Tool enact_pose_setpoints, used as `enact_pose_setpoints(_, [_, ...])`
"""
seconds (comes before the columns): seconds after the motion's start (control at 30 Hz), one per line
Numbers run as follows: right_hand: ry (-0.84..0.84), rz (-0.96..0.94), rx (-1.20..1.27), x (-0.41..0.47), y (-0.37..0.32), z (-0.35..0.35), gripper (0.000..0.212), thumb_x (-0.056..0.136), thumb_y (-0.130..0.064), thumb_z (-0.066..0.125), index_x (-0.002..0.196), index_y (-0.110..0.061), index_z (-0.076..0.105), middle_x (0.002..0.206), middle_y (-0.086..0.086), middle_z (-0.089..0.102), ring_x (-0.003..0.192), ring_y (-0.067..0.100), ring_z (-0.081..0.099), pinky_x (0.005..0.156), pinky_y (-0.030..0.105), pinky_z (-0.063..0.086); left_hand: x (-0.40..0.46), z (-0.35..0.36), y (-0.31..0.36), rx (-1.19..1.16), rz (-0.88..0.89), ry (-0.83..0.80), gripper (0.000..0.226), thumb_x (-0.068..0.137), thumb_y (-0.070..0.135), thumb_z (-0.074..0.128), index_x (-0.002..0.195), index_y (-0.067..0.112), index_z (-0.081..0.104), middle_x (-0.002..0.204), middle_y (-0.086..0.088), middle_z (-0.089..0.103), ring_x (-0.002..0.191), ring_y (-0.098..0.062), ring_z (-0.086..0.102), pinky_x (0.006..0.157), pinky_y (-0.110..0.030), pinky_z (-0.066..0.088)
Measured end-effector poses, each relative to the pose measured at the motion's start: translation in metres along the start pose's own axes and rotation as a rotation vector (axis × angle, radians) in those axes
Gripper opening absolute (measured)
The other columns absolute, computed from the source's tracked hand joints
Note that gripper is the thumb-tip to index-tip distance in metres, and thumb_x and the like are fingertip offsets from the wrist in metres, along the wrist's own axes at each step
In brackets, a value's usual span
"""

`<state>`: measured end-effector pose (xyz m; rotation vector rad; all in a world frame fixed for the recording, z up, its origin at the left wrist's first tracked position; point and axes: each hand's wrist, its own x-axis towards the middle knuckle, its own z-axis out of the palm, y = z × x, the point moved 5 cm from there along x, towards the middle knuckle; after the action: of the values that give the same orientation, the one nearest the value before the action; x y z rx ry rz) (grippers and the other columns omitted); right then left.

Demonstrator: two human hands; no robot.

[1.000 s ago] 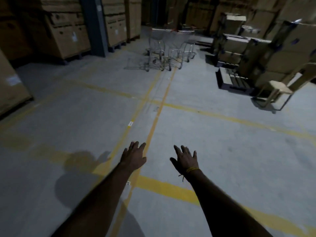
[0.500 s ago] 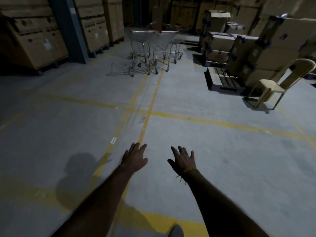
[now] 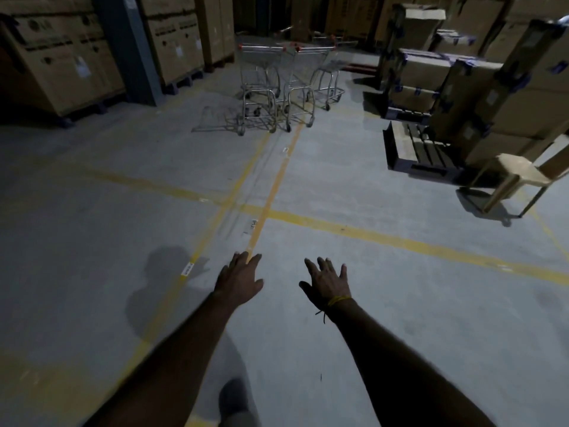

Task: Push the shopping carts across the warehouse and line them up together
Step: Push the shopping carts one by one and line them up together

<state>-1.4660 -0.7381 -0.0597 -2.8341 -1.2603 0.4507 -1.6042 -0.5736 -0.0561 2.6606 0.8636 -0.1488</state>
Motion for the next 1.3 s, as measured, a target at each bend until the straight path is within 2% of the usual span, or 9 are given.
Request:
enact_pose_setpoints(0.23, [0.000,-0.006,-0.016,0.144,0.021,-0.031,0.067,0.099,-0.051,0.037,0.155,-0.026,0.010,0.162,0.007,0.013,0.150,0.026,0.004,0.116,0.058,0.001,0.151,-0.020,-0.008,0.023,0.003,0.015,0.071,0.093,0.043,0.052,0.153,0.028,0.019,0.160,-0.007,0.017,0.149,-0.027,0.010,0.114,-0.045,0.026])
enact_pose_setpoints(0.4, [0.019,0.026,-0.008,0.255,0.035,-0.077,0.067,0.099,-0.052,0.037,0.155,-0.027,0.009,0.162,0.007,0.012,0.150,0.026,0.004,0.116,0.059,0.001,0.272,-0.060,-0.011,0.035,0.026,0.014,0.070,0.093,0.042,0.051,0.153,0.028,0.017,0.160,-0.007,0.015,0.149,-0.027,0.008,0.114,-0.047,0.026])
enact_pose_setpoints(0.67, [0.086,0.037,0.041,0.403,0.060,-0.141,0.066,0.099,-0.050,0.038,0.155,-0.027,0.011,0.161,0.007,0.014,0.150,0.027,0.005,0.116,0.058,0.002,0.444,-0.112,0.014,0.051,0.068,0.004,0.069,0.093,0.040,0.051,0.153,0.027,0.019,0.160,-0.007,0.014,0.149,-0.026,0.008,0.115,-0.047,0.026])
enact_pose_setpoints(0.83, [0.080,0.049,0.040,0.501,0.109,-0.162,0.065,0.100,-0.050,0.038,0.155,-0.027,0.012,0.161,0.007,0.015,0.150,0.027,0.005,0.116,0.058,0.002,0.551,-0.115,0.041,0.053,0.094,-0.021,0.072,0.092,0.042,0.052,0.153,0.028,0.017,0.161,-0.007,0.013,0.149,-0.026,0.007,0.115,-0.046,0.026])
enact_pose_setpoints(1.3, [0.044,-0.056,0.024,0.770,0.261,-0.262,0.065,0.100,-0.049,0.036,0.155,-0.025,0.010,0.161,0.009,0.014,0.150,0.027,0.005,0.116,0.059,0.001,0.822,-0.153,0.145,0.013,-0.010,0.024,0.069,0.095,0.042,0.051,0.153,0.026,0.018,0.161,-0.007,0.014,0.149,-0.025,0.009,0.113,-0.044,0.029])
